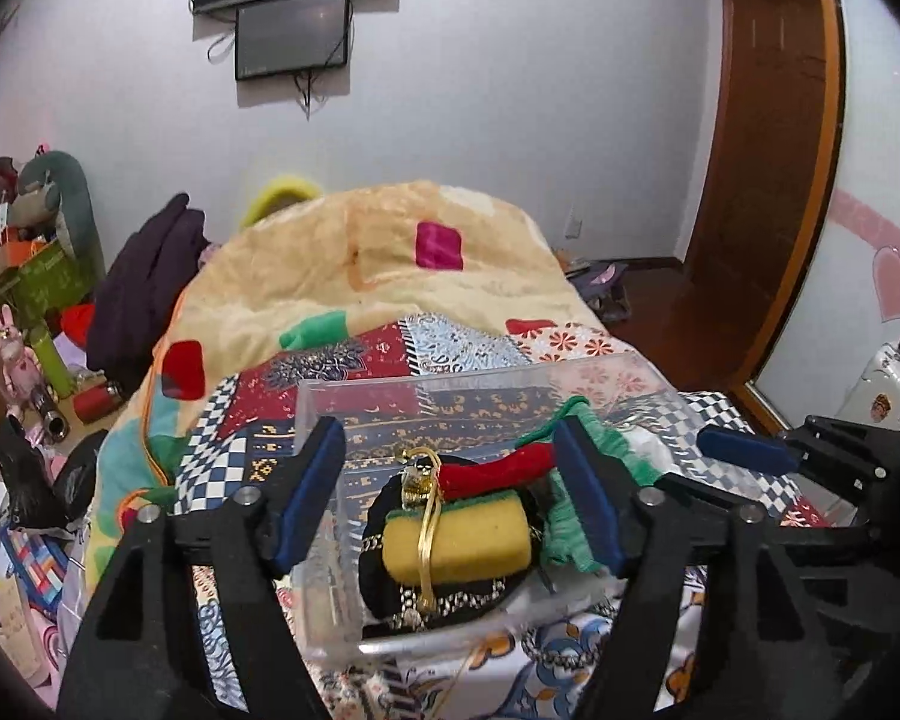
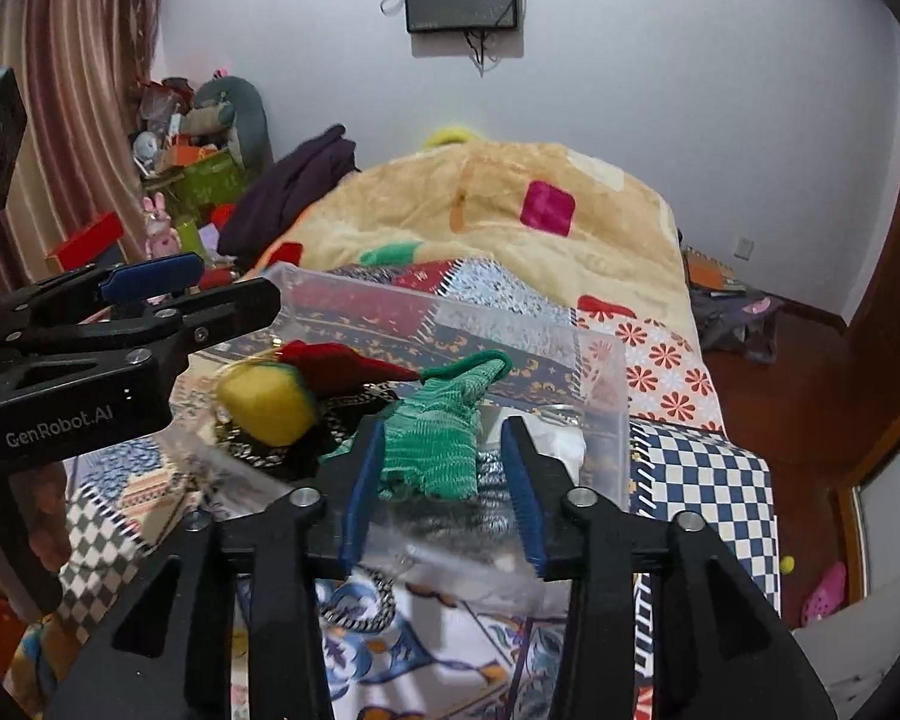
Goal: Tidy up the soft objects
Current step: 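Drop the glove into the box with the right tool while the left tool releases the gold ornament inside, then grasp the beaded bracelet with the right tool while the left tool grasps the floral scrunchie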
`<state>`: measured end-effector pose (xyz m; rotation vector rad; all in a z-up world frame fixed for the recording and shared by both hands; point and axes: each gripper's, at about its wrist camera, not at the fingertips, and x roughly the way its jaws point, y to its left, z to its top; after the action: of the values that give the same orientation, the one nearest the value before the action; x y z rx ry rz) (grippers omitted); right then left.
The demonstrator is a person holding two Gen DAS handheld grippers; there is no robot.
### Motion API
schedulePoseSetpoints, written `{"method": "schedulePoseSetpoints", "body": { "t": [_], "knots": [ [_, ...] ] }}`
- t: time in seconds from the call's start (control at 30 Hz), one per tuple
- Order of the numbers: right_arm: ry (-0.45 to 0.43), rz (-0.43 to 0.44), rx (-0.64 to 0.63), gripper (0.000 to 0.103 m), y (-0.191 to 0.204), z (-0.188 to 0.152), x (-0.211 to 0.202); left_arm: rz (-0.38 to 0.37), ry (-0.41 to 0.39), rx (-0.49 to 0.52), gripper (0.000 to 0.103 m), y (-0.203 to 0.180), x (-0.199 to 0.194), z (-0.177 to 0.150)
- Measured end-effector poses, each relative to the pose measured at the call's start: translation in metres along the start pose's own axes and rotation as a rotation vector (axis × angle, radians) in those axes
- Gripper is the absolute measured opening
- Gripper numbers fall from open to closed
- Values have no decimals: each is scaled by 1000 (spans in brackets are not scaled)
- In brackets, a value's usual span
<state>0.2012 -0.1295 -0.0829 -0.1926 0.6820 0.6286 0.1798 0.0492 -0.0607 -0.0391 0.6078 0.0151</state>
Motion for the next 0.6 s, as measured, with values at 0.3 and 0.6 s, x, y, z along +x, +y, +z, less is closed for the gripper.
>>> {"method": "schedulePoseSetpoints", "body": {
  "t": [0.3, 0.6],
  "knots": [
    [39, 104, -39, 48, 15, -34, -16, -19, 14, 49, 88, -4, -34, -34],
    [178, 134, -140, 47, 40, -61, 28, -61, 167, 57, 89, -3, -32, -93]
  ]
}}
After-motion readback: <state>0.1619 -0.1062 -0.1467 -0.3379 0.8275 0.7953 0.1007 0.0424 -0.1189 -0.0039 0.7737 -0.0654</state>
